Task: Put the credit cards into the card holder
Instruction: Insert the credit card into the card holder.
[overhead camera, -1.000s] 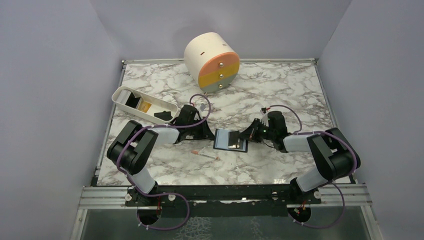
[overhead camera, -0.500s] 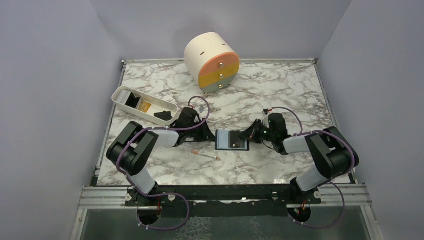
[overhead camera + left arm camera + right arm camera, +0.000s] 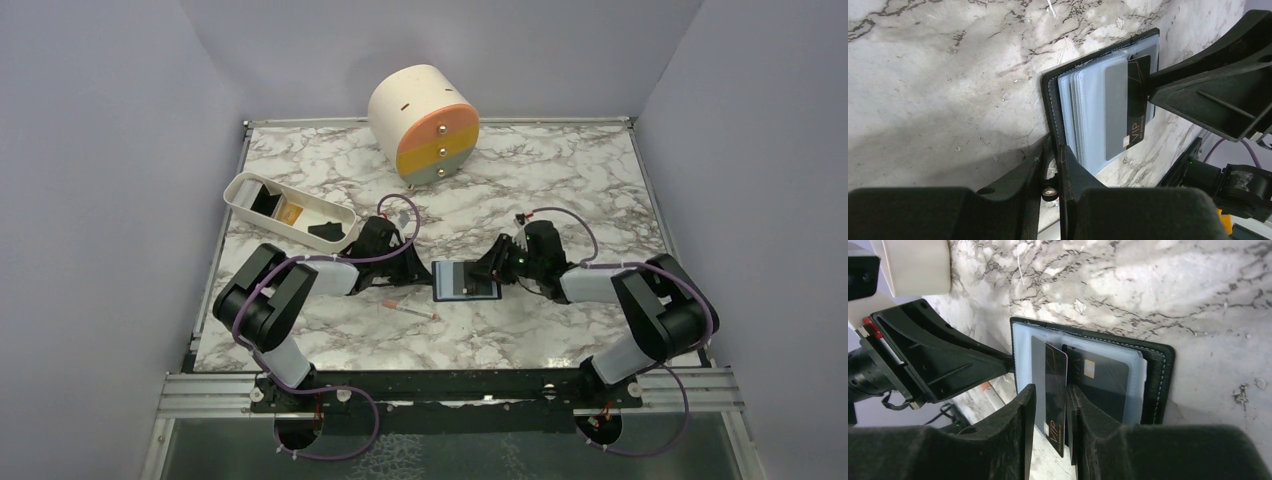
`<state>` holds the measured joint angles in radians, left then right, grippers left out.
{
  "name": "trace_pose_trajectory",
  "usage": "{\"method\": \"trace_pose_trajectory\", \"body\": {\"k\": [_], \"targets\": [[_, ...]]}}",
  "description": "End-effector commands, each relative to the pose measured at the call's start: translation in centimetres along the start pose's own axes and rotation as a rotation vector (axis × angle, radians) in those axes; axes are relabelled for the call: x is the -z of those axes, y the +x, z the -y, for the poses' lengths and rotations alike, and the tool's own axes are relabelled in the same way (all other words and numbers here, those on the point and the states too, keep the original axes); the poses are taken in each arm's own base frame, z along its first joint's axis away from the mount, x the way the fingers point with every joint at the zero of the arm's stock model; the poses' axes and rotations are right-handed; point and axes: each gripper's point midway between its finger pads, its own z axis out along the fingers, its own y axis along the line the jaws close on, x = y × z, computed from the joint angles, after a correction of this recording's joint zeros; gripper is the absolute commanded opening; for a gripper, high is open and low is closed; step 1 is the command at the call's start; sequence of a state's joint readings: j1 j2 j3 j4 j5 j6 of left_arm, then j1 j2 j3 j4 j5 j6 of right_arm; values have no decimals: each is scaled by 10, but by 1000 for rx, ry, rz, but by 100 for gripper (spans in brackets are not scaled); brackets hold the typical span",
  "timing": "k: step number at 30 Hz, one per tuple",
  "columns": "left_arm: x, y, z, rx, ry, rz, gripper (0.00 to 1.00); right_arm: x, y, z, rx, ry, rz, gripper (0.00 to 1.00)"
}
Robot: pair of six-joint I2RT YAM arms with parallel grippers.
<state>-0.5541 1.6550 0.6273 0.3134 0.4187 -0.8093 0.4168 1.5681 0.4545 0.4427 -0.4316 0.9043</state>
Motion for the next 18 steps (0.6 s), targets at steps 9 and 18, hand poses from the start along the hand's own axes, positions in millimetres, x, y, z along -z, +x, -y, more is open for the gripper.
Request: {"method": "trace_pose_trajectory", "body": {"k": [9, 18], "targets": [[0, 9, 3, -15, 13, -31, 0, 14, -9, 7, 114, 161, -20, 38], [1, 7, 4, -21, 14, -21, 0, -3, 1, -5, 122, 132, -65, 37]]}}
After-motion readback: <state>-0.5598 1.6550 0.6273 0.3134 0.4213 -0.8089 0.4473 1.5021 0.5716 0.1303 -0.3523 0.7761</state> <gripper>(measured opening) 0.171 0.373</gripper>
